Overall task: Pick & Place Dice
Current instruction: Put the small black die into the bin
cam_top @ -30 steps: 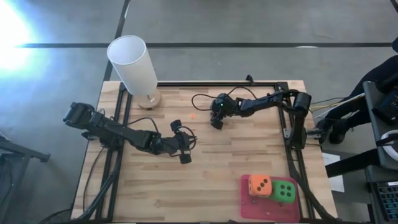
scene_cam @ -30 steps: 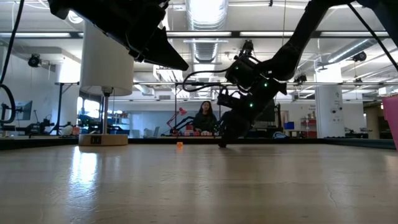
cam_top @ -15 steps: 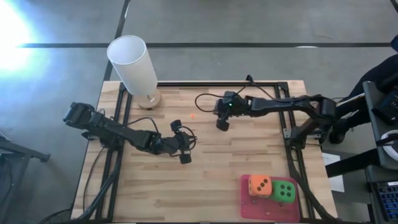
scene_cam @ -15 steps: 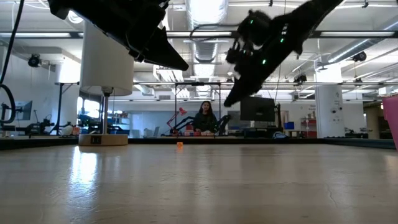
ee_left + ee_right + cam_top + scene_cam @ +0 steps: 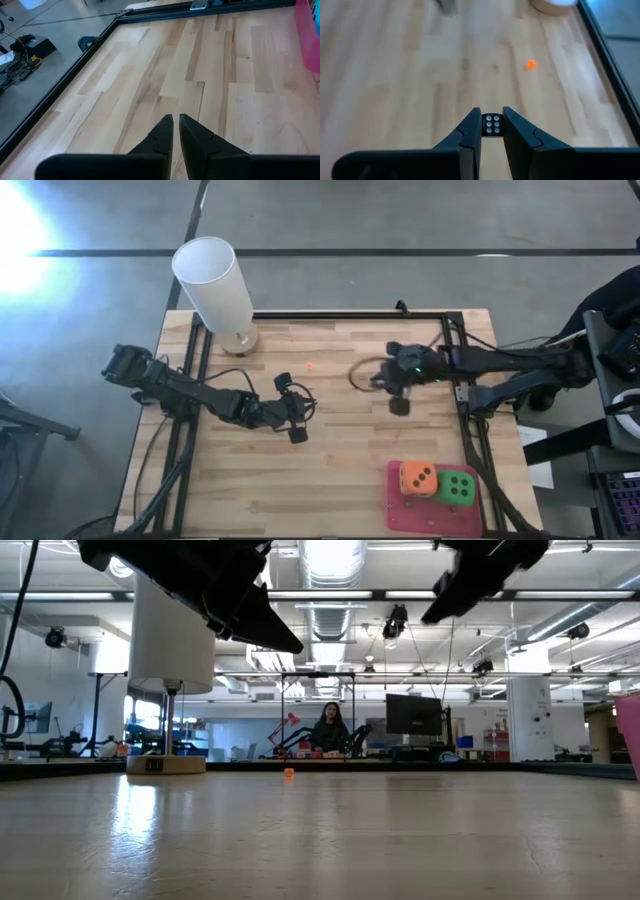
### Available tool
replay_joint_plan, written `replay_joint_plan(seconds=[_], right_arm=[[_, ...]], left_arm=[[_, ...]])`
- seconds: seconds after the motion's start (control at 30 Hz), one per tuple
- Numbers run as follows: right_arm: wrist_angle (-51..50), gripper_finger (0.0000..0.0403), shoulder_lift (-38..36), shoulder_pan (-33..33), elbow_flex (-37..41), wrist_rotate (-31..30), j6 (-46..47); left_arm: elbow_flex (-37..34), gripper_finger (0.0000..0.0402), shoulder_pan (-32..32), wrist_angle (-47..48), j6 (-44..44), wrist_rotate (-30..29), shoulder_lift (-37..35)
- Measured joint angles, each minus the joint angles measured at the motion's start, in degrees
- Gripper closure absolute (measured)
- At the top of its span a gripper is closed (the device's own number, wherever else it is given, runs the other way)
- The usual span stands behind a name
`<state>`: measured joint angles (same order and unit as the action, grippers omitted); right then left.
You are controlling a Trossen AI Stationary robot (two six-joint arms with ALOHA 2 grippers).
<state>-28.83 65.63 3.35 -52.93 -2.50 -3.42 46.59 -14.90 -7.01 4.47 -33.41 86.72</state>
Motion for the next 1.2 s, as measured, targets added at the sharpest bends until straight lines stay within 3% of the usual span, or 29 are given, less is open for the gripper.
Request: replay_joint_plan(seconds=[0.27,0.43,0.63,0.83,1.2], right_arm=[[-1.9,0.0351,-8.3,-12.9,-0.2,2.4,0.0],[-1.8,0.0351,-9.9,-20.2,-0.2,2.5,0.3],[-1.8,0.0351,-7.7,-27.4,-0.2,3.5,0.4],[1.1,0.0351,-4.1,-33.0,-0.2,9.6,0.4],[4.4,0.0351,1.8,-37.0,-0.2,14.2,0.2]], left_arm=[[0.0,0.0366,0.0,-0.4,0.0,0.0,0.0],[0.0,0.0366,0.0,-0.4,-0.1,0.0,0.0],[0.0,0.0366,0.0,-0.4,0.0,0.0,0.0],[0.0,0.0366,0.0,-0.4,0.0,0.0,0.0],[0.0,0.0366,0.0,-0.4,0.0,0.0,0.0]])
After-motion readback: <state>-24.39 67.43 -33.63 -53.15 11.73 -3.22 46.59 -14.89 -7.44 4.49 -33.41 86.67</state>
